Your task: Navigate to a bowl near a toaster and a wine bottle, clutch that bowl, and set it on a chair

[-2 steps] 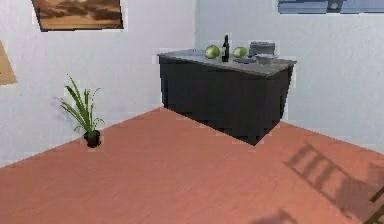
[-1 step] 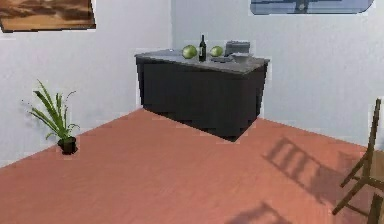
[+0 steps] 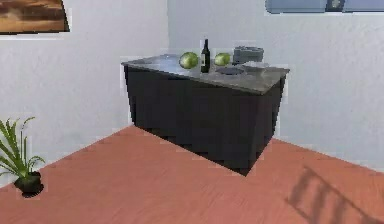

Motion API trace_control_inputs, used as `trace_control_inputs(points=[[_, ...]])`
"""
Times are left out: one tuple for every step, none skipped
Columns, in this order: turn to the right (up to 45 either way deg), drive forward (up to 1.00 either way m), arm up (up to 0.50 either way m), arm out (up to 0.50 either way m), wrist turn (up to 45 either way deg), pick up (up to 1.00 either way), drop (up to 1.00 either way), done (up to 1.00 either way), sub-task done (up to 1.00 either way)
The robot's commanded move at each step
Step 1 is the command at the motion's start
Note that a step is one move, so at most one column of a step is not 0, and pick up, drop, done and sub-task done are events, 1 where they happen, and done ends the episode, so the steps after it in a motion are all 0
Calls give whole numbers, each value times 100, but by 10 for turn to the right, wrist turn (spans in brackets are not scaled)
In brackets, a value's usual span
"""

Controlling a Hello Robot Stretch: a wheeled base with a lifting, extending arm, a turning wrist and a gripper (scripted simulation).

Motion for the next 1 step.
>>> trace_control_inputs(points=[[180, 0, 0, 0, 0, 0, 0, 0, 0]])
